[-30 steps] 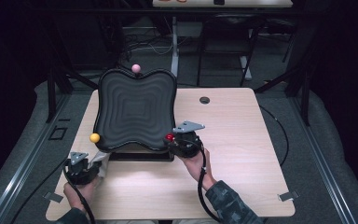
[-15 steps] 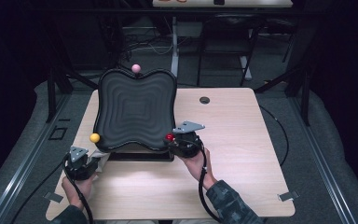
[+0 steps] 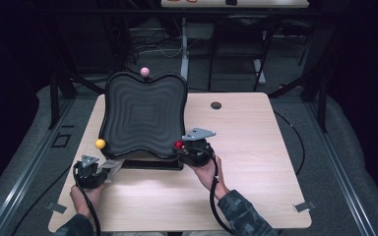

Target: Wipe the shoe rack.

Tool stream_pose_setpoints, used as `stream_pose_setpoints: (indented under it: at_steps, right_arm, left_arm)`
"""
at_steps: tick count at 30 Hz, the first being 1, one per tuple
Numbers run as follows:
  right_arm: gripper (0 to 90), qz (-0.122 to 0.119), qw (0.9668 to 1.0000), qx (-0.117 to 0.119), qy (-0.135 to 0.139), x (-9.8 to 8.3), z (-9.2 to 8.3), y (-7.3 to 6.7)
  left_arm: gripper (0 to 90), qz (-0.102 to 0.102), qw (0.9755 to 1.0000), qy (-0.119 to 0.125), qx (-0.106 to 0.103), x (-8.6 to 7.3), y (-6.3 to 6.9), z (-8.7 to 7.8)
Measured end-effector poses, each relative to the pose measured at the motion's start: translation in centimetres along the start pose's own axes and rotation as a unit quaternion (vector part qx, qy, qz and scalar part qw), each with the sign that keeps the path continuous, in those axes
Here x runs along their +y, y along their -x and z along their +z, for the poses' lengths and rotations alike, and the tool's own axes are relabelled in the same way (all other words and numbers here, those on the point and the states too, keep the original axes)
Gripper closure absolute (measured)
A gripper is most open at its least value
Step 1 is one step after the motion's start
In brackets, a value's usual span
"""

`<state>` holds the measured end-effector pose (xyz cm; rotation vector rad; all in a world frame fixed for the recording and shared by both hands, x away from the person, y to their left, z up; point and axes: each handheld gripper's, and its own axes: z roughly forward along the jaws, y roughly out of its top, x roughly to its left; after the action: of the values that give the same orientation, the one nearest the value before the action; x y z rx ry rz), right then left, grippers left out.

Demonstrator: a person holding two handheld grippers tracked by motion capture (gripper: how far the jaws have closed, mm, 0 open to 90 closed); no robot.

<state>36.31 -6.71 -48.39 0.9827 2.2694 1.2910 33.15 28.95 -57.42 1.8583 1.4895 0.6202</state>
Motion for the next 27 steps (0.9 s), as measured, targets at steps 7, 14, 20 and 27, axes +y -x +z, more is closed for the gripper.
stream_pose_setpoints:
  at_steps: [7,14,20,27]
  right_arm:
    - [60.2,-0.002,1.0,-0.004,0.0,0.0,0.0,-0.1]
    - [60.1,-0.005,1.0,-0.005,0.001,0.0,0.0,-0.1]
    - [60.1,-0.007,1.0,-0.005,0.0,0.0,0.0,-0.1]
    - [60.2,-0.008,1.0,-0.006,-0.001,0.0,0.0,-0.1]
  left_arm:
    - [84.4,-0.029,0.999,0.033,0.005,0.6,-0.5,-2.1]
    - [84.4,-0.039,0.9979,0.05,0.013,0.8,-1.1,-2.7]
    - [84.4,-0.024,0.9997,0.005,0.01,0.4,-0.9,-1.1]
    - [84.4,-0.059,0.9982,0.008,-0.006,0.7,-0.9,-2.1]
